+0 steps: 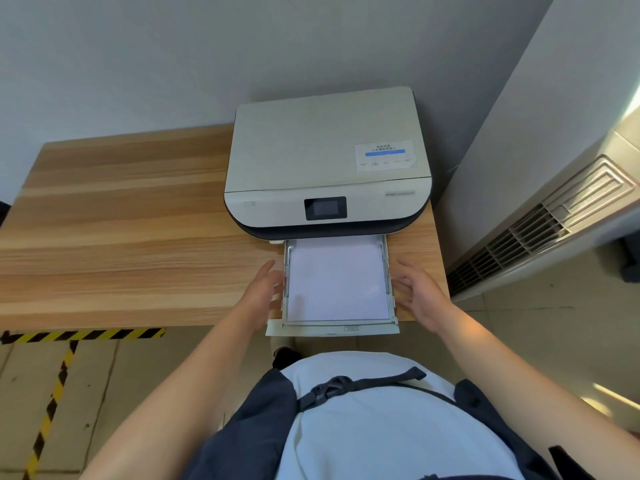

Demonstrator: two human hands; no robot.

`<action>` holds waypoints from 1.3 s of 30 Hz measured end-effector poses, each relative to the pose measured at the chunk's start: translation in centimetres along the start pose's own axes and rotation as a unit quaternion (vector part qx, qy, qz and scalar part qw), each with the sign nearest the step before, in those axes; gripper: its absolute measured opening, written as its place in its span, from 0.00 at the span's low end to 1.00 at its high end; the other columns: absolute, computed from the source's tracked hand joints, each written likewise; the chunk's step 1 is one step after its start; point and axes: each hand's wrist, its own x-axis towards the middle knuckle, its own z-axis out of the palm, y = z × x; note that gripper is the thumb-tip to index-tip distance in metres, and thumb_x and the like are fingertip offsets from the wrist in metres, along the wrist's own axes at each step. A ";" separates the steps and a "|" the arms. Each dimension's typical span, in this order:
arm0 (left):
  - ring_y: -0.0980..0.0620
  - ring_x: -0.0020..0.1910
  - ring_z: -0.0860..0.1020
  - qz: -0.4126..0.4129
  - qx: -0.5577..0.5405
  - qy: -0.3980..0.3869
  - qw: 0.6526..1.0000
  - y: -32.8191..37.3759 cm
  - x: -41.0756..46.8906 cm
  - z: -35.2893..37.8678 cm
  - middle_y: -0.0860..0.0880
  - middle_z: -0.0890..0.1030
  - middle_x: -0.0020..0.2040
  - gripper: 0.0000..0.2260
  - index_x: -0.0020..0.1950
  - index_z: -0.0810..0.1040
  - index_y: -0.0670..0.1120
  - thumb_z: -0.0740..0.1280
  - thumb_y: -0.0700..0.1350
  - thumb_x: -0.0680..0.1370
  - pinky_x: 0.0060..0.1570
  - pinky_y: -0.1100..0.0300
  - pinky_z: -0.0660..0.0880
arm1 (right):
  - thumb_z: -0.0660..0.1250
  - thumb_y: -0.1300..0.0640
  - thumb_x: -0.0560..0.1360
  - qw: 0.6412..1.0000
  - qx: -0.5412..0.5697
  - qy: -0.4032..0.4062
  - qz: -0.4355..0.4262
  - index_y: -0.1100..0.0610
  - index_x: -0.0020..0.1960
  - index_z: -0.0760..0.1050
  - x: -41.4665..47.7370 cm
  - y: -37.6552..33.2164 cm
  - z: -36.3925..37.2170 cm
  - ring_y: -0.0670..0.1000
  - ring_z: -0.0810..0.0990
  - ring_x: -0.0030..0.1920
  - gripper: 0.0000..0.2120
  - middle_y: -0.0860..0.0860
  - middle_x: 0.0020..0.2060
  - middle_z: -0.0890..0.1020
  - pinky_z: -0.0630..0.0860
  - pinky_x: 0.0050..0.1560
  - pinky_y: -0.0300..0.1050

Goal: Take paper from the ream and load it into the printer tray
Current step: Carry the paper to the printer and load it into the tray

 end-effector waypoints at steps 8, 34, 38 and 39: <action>0.51 0.63 0.75 0.023 -0.082 0.159 0.984 -6.0 -2.8 -1.6 0.49 0.74 0.67 0.15 0.66 0.73 0.58 0.62 0.45 0.81 0.62 0.56 0.67 | 0.58 0.56 0.81 0.998 0.000 0.052 0.038 0.55 0.66 0.74 -3.4 3.9 -3.4 0.54 0.79 0.60 0.15 0.54 0.60 0.80 0.73 0.65 0.58; 0.41 0.65 0.75 -0.156 -0.507 0.096 0.842 -3.2 -2.0 -1.0 0.40 0.71 0.68 0.25 0.75 0.66 0.45 0.64 0.45 0.78 0.68 0.46 0.70 | 0.60 0.59 0.77 0.891 0.390 0.126 0.193 0.63 0.73 0.62 -1.9 0.8 0.5 0.67 0.73 0.65 0.25 0.65 0.67 0.70 0.71 0.63 0.66; 0.39 0.70 0.71 -0.149 -0.516 0.101 0.837 -1.2 -0.7 -0.8 0.37 0.68 0.72 0.27 0.77 0.64 0.43 0.63 0.42 0.78 0.69 0.46 0.69 | 0.61 0.59 0.76 0.866 0.443 0.128 0.193 0.61 0.77 0.55 -0.8 -1.4 1.3 0.69 0.71 0.67 0.31 0.67 0.71 0.67 0.68 0.67 0.67; 0.38 0.70 0.71 -0.148 -0.522 0.098 0.834 -0.7 -0.3 -0.8 0.37 0.68 0.72 0.27 0.77 0.63 0.43 0.63 0.42 0.78 0.69 0.46 0.69 | 0.62 0.59 0.76 0.861 0.453 0.126 0.193 0.62 0.77 0.55 -0.4 -2.1 1.7 0.69 0.71 0.67 0.32 0.67 0.71 0.66 0.68 0.67 0.67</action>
